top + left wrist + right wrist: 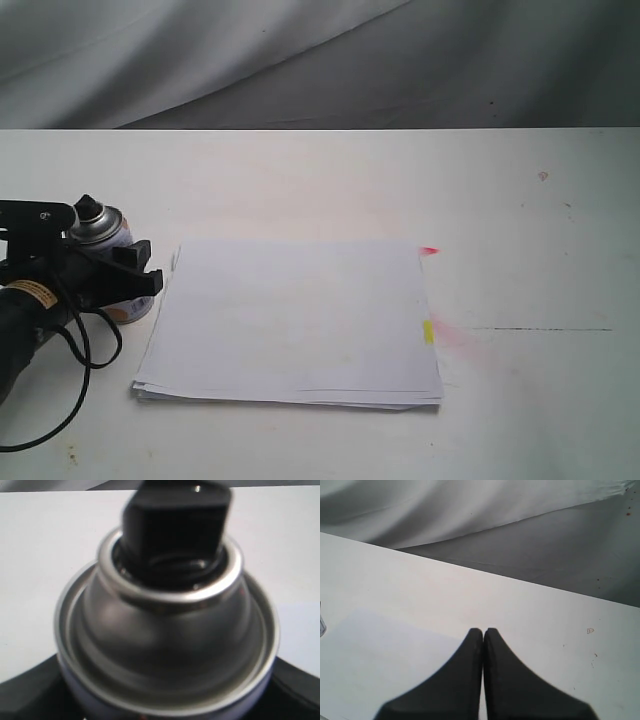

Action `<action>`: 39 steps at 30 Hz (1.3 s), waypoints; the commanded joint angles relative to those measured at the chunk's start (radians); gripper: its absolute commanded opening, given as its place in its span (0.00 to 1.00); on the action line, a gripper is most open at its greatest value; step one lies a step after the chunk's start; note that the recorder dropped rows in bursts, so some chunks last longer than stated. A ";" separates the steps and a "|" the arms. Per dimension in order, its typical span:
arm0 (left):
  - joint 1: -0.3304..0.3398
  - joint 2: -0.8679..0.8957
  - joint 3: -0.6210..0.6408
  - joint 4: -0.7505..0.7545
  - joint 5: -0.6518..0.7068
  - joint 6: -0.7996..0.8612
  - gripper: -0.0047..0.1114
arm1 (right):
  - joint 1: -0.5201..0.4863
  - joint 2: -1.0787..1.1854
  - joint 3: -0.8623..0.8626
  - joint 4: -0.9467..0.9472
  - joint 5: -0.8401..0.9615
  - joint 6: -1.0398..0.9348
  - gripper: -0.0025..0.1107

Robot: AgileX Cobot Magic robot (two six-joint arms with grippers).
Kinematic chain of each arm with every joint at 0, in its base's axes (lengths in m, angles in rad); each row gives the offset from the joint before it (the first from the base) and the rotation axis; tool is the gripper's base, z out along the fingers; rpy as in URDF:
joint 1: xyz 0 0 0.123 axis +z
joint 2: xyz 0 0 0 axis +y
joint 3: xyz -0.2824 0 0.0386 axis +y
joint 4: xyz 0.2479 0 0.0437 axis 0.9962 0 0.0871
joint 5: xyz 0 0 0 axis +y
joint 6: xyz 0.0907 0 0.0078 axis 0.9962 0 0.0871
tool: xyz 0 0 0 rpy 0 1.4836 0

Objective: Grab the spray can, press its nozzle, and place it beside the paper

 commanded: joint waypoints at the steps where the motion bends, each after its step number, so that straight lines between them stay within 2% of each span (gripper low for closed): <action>1: 0.000 -0.009 0.000 -0.012 -0.044 -0.012 0.05 | -0.008 -0.006 0.003 0.003 -0.016 -0.009 0.02; 5: 0.000 -0.009 0.000 -0.012 -0.044 -0.012 0.13 | -0.008 -0.006 0.003 0.003 -0.016 -0.009 0.02; 8: 0.000 -0.009 0.000 0.001 -0.042 -0.012 0.27 | -0.008 -0.006 0.003 0.003 -0.016 -0.009 0.02; 10: 0.000 -0.009 0.000 0.003 -0.042 -0.012 0.41 | -0.008 -0.006 0.003 0.003 -0.016 -0.009 0.02; 12: 0.000 -0.009 0.000 0.003 -0.042 -0.012 0.51 | -0.008 -0.006 0.003 0.003 -0.016 -0.009 0.02; 17: 0.000 -0.009 0.000 0.000 -0.042 -0.011 0.58 | -0.008 -0.006 0.003 0.003 -0.016 -0.009 0.02; 19: 0.000 -0.012 0.000 -0.004 -0.034 -0.011 0.71 | -0.008 -0.006 0.003 0.003 -0.016 -0.009 0.02; 21: 0.000 -0.013 0.000 -0.016 -0.032 -0.011 0.77 | -0.008 -0.006 0.003 0.003 -0.016 -0.009 0.02; 26: 0.000 -0.022 0.000 -0.007 -0.023 -0.011 0.78 | -0.008 -0.006 0.003 0.003 -0.016 -0.009 0.02; 31: 0.000 -0.225 0.000 -0.007 0.007 0.015 0.78 | -0.008 -0.006 0.003 0.003 -0.019 -0.009 0.02; 33: 0.000 -0.322 0.000 -0.007 0.071 0.032 0.78 | -0.008 -0.006 0.003 0.011 -0.025 -0.009 0.02; 39: 0.000 -0.666 0.000 -0.007 0.382 0.102 0.78 | -0.008 -0.006 0.003 0.030 -0.062 -0.009 0.02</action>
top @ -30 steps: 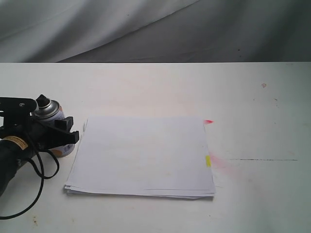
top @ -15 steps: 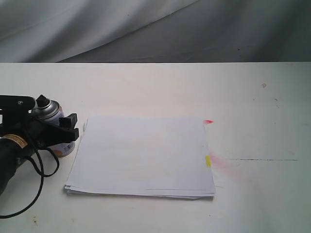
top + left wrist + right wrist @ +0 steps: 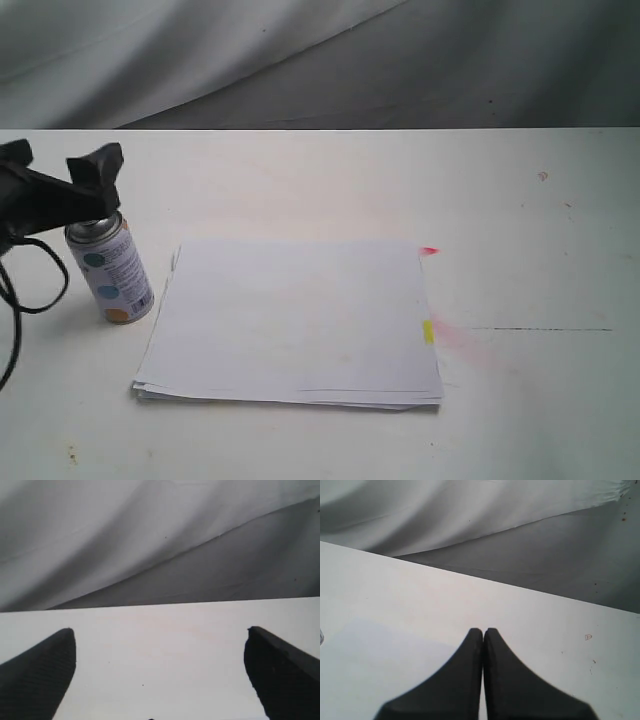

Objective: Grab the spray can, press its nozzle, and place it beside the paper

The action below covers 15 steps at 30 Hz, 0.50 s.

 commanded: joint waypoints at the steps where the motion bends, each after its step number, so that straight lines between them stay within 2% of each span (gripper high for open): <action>1: 0.000 -0.267 0.000 -0.003 0.257 0.045 0.78 | -0.008 -0.006 0.003 0.024 -0.038 -0.009 0.02; 5: 0.000 -0.523 0.000 -0.003 0.474 0.045 0.77 | -0.008 -0.006 0.003 0.059 -0.036 -0.009 0.02; 8: 0.000 -0.699 0.000 -0.003 0.626 0.045 0.71 | -0.008 -0.006 0.003 0.063 -0.027 -0.009 0.02; 13: 0.000 -0.961 0.000 0.027 0.892 0.049 0.43 | -0.008 -0.006 0.003 0.069 0.001 -0.009 0.02; 15: 0.000 -1.044 0.000 0.027 0.977 0.049 0.35 | -0.008 -0.006 0.003 0.103 0.011 -0.009 0.02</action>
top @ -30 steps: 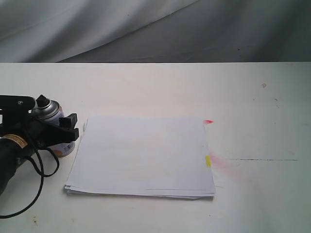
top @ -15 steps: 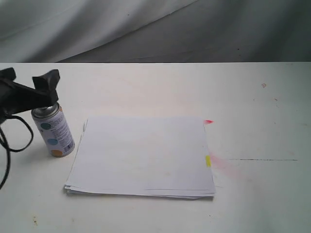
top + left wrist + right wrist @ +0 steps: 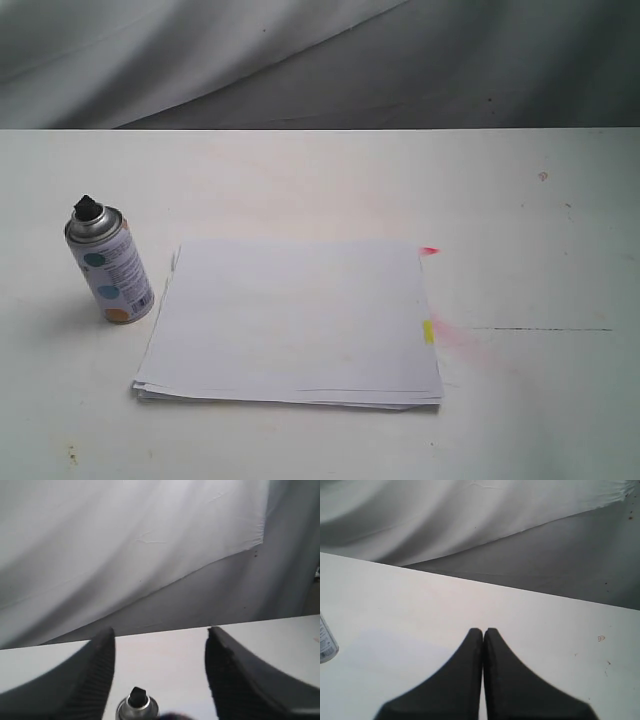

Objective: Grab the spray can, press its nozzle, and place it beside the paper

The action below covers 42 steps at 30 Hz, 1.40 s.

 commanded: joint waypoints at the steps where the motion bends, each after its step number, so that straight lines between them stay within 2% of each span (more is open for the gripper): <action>1: 0.000 -0.189 0.000 0.013 0.227 0.004 0.33 | -0.008 -0.006 0.003 0.062 0.018 -0.007 0.02; 6: 0.000 -0.295 0.005 0.013 0.308 0.004 0.24 | -0.008 0.003 0.003 0.115 -0.001 -0.007 0.02; 10: 0.000 -0.307 0.065 0.011 0.199 -0.003 0.22 | -0.002 0.060 0.003 0.154 -0.069 -0.024 0.02; 16: 0.000 -0.307 0.171 -0.079 0.044 -0.005 0.22 | -0.001 0.203 0.003 0.343 -0.117 -0.177 0.02; 23: 0.000 -0.307 0.174 -0.065 0.021 -0.003 0.22 | -0.001 0.322 0.003 0.345 -0.068 -0.178 0.02; 33: 0.000 -0.307 0.176 -0.065 0.021 0.001 0.21 | -0.001 0.340 0.003 0.348 -0.076 -0.178 0.02; 35: 0.000 -0.307 0.180 -0.065 0.024 0.001 0.18 | -0.001 0.335 0.005 0.346 -0.071 -0.178 0.02; 38: 0.000 -0.307 0.209 -0.065 0.022 0.001 0.05 | -0.001 0.274 0.005 0.346 -0.083 -0.178 0.02; 42: 0.000 -0.307 0.256 -0.065 0.020 -0.004 0.04 | -0.001 0.155 0.005 0.346 -0.083 -0.178 0.02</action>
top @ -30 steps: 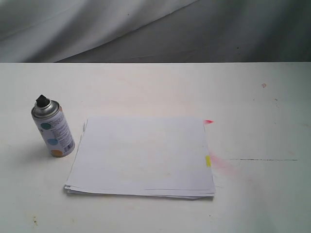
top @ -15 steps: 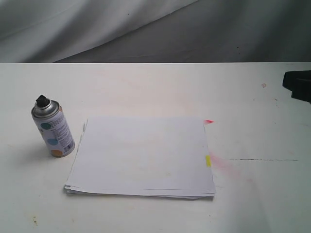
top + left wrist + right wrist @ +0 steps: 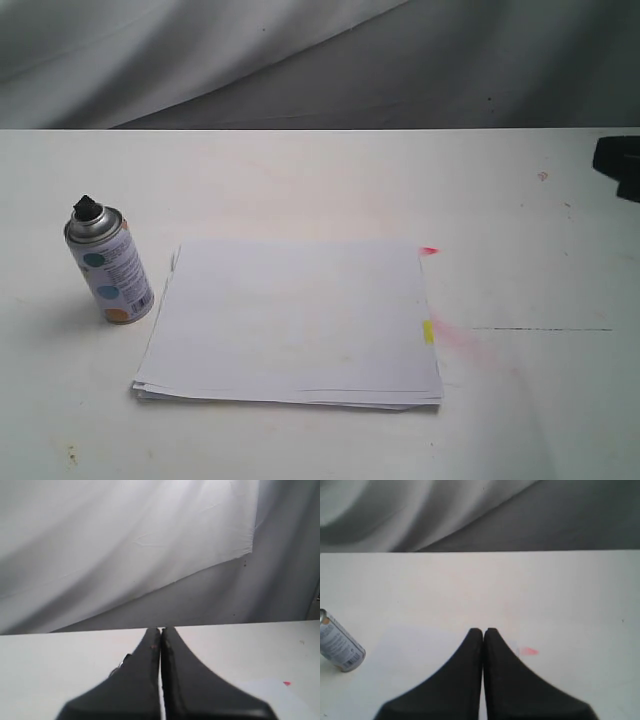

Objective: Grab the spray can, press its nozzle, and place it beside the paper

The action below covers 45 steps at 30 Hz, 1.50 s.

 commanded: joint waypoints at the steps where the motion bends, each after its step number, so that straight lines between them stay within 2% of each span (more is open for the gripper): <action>1: 0.000 -0.003 0.049 -0.006 -0.010 -0.009 0.04 | -0.001 -0.134 0.005 0.007 -0.009 -0.010 0.02; 5: 0.000 -0.003 0.064 -0.008 -0.002 -0.011 0.04 | -0.001 -0.257 0.005 0.007 -0.009 -0.010 0.02; 8: 0.000 -0.003 0.064 -0.117 0.021 -0.109 0.04 | -0.007 -0.330 0.005 0.007 -0.009 -0.010 0.02; 17: 0.000 -0.003 0.064 -0.123 0.021 -0.109 0.04 | -0.079 -0.440 0.022 0.009 -0.027 -0.010 0.02; 23: 0.000 -0.003 0.064 -0.123 0.021 -0.109 0.04 | -0.090 -0.499 0.136 0.011 -0.094 -0.010 0.02; 31: 0.000 -0.003 0.064 -0.123 0.021 -0.109 0.04 | -0.090 -0.632 0.399 -0.005 -0.313 -0.038 0.02; 34: 0.000 -0.003 0.064 -0.123 0.021 -0.109 0.04 | -0.090 -0.705 0.479 -0.043 -0.328 -0.051 0.02; 39: 0.000 -0.003 0.064 -0.123 0.021 -0.109 0.04 | -0.088 -0.800 0.522 -0.045 -0.314 -0.069 0.02; 45: 0.000 -0.003 0.064 -0.123 0.021 -0.109 0.04 | -0.088 -0.811 0.533 -0.083 -0.336 -0.076 0.02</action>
